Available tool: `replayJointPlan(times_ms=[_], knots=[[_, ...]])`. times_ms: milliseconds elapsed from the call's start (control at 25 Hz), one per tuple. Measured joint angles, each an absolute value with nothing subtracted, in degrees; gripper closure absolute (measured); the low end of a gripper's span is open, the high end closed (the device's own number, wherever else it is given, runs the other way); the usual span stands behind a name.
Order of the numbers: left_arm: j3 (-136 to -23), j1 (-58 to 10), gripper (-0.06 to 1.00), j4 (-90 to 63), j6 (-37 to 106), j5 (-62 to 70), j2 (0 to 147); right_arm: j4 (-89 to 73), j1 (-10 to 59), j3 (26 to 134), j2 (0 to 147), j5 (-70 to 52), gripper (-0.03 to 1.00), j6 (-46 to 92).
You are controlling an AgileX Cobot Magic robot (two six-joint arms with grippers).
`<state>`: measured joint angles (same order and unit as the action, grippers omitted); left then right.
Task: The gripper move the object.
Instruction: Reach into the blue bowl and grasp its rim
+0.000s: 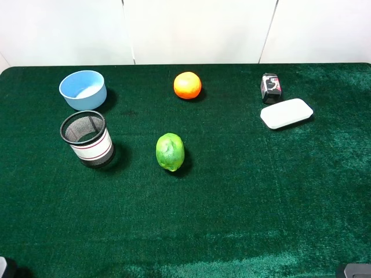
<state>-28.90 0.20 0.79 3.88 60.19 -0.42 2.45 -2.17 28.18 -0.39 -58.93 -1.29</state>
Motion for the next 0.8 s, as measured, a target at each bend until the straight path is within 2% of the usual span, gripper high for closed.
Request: replayJointPlan(times_ms=[800], knots=[[-29.2, 0.2, -0.05, 0.8, 3.9, 60.3, -0.4, 2.4, -2.2, 28.2, -0.4, -58.9, 0.28, -1.3]])
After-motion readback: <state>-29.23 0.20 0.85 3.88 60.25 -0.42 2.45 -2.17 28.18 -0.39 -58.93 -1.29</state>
